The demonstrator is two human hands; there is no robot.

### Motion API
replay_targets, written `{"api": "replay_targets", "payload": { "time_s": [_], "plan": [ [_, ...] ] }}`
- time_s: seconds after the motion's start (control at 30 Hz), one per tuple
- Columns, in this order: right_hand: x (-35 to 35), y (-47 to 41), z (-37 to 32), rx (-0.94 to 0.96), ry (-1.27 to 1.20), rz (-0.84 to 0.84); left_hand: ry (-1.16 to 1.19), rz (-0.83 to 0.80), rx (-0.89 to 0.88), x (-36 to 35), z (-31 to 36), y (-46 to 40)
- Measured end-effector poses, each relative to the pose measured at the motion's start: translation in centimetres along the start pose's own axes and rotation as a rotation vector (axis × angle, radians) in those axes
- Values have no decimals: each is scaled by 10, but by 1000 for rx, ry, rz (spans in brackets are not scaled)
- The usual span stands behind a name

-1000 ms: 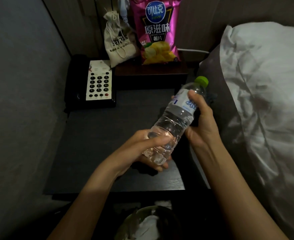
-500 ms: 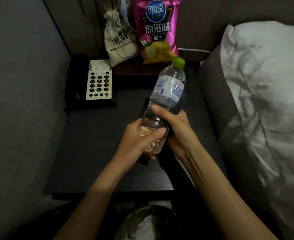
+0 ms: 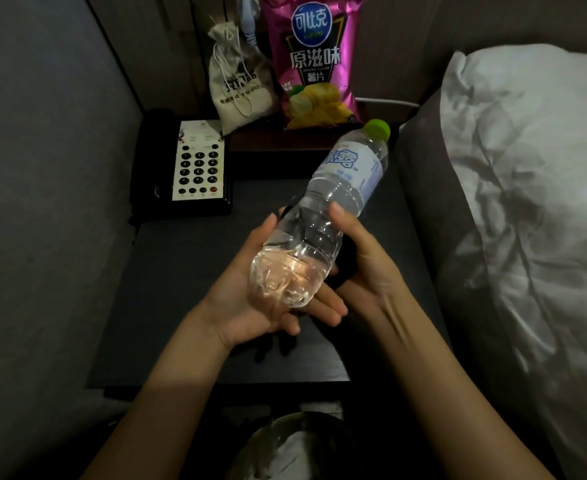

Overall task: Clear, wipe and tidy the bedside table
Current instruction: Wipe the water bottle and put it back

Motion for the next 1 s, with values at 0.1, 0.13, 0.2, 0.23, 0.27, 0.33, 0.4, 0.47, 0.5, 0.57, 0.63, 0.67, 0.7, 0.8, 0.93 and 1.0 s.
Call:
{"api": "replay_targets", "payload": {
  "time_s": [0.1, 0.13, 0.2, 0.23, 0.27, 0.33, 0.4, 0.47, 0.5, 0.57, 0.63, 0.67, 0.7, 0.8, 0.93, 1.0],
  "plan": [
    [6, -3, -3, 11, 32, 51, -339, 282, 73, 15, 8, 10],
    [9, -4, -4, 6, 59, 78, -443, 434, 44, 22, 13, 14],
    [15, -5, -5, -25, 120, 117, -555, 720, -93, 34, 25, 23],
    [17, -6, -4, -49, 167, 118, -568, 794, -150, 37, 30, 27],
    [17, -6, -2, -75, 230, 114, -572, 813, -185, 39, 34, 29],
    [15, -7, 5, -120, 362, 87, -590, 738, -204, 36, 38, 28],
    [8, -8, 18, -162, 455, 44, -572, 648, -205, 33, 36, 25],
    [2, -8, 32, -208, 523, 5, -562, 700, -207, 33, 36, 26],
    [-1, -8, 37, -224, 538, -4, -548, 756, -209, 34, 37, 29],
    [-5, -7, 42, -234, 511, -6, -514, 799, -230, 36, 37, 33],
    [-7, -8, 42, -239, 468, -31, -497, 765, -282, 33, 39, 35],
    [-9, -7, 41, -249, 440, -42, -484, 737, -311, 31, 40, 35],
    [-10, -7, 41, -271, 395, -48, -464, 702, -335, 29, 40, 34],
    [-14, -3, 48, -407, 148, -109, -392, 611, -387, 29, 41, 33],
    [-28, 3, 60, -517, -66, -256, -276, 526, -448, 35, 47, 36],
    [-31, 3, 61, -540, -77, -288, -252, 529, -500, 40, 51, 42]
  ]
}}
Point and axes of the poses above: each hand's wrist, its own y-axis away from the middle knuckle, its own x-axis out of the back of the hand, z = x × y, the point moved 5 cm from there along -y, towards the middle knuckle, and after that the axes turned 11 degrees about -z, right-handed, at the moved point
